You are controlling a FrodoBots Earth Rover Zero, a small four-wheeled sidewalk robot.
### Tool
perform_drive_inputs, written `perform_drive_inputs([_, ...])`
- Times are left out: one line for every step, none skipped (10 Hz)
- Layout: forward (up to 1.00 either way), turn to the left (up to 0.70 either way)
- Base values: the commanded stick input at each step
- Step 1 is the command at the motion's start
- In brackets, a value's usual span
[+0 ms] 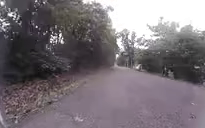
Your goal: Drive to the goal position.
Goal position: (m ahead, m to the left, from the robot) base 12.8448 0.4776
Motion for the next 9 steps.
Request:
perform_drive_inputs([0.7, 0.0])
perform_drive_inputs([0.7, 0.0])
perform_drive_inputs([0.7, 0.0])
perform_drive_inputs([0.7, 0.0])
perform_drive_inputs([0.7, 0.0])
perform_drive_inputs([0.7, 0.0])
perform_drive_inputs([0.7, 0.0])
perform_drive_inputs([0.7, 0.0])
perform_drive_inputs([0.7, 0.0])
